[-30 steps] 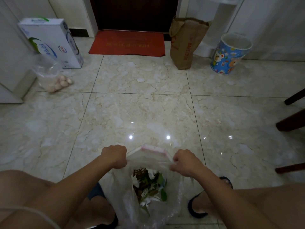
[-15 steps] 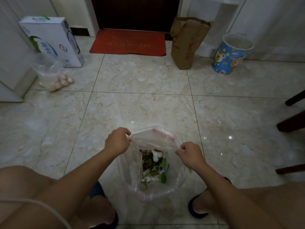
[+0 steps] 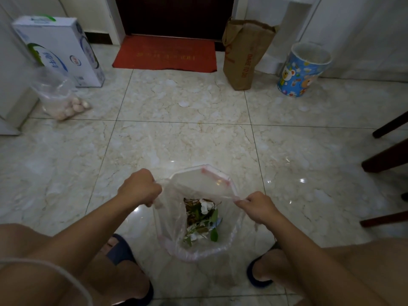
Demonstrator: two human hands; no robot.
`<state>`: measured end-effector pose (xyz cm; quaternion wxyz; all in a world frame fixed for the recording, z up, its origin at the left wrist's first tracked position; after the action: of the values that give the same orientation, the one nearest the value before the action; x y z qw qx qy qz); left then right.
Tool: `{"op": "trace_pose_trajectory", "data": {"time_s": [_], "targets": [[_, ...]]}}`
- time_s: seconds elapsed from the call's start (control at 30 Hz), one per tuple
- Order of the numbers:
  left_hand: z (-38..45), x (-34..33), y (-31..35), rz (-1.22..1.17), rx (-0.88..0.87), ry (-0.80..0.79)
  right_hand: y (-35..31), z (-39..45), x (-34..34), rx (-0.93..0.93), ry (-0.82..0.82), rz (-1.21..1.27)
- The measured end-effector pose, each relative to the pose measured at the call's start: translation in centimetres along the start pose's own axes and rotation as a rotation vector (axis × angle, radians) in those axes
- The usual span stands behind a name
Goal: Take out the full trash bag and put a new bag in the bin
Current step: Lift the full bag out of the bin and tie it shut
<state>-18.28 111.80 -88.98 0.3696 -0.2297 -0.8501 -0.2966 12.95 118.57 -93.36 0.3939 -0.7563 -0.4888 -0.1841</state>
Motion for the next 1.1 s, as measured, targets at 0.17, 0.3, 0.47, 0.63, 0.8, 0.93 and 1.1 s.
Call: {"op": "trace_pose_trajectory", "data": {"time_s": [0.17,0.3,0.47,0.63,0.8,0.93,1.1], "targets": [[-2.7,-0.5,0.1,-0.305,0.024,-0.282,0.5,-1.5,-0.1,-0.047,-0.265,-0.061],[-4.0,-0.8,0.9,-0.476,-0.073,-0.312,0.9,-2.4,-0.2,-0.02,-0.376,-0.071],[-5.6,-0.7,1.3,-0.603,-0.1,-0.454,1.4,-3.2,-0.8,-0.01,-0.448,-0.093],[-6.3,-0.1,1.0,-0.597,-0.115,-0.634,0.7,-4.4,-1.0,0.053,-0.568,0.103],[-6.4,0.0,1.3,-0.614,-0.15,-0.756,-0.6,-5.6,0.2,0.106,-0.717,0.314],[-6.0,0.0,0.8,-0.631,-0.127,-0.762,-1.0,-6.6,0.4,0.083,-0.783,0.312],[-5.6,-0.2,0.3,-0.515,-0.128,-0.667,0.3,-6.7,-1.2,-0.091,-0.774,0.027]]}}
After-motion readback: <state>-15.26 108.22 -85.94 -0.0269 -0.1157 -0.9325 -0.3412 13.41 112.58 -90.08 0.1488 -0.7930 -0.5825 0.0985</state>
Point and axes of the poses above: each hand's wrist, its own z-axis towards the middle knuckle, its own x-axis out of the back of the hand, y = z × x, the point moved 6 cm from there along z, towards the middle knuckle, and after that the axes turned 2 degrees about -y, right-handed, at the moved point
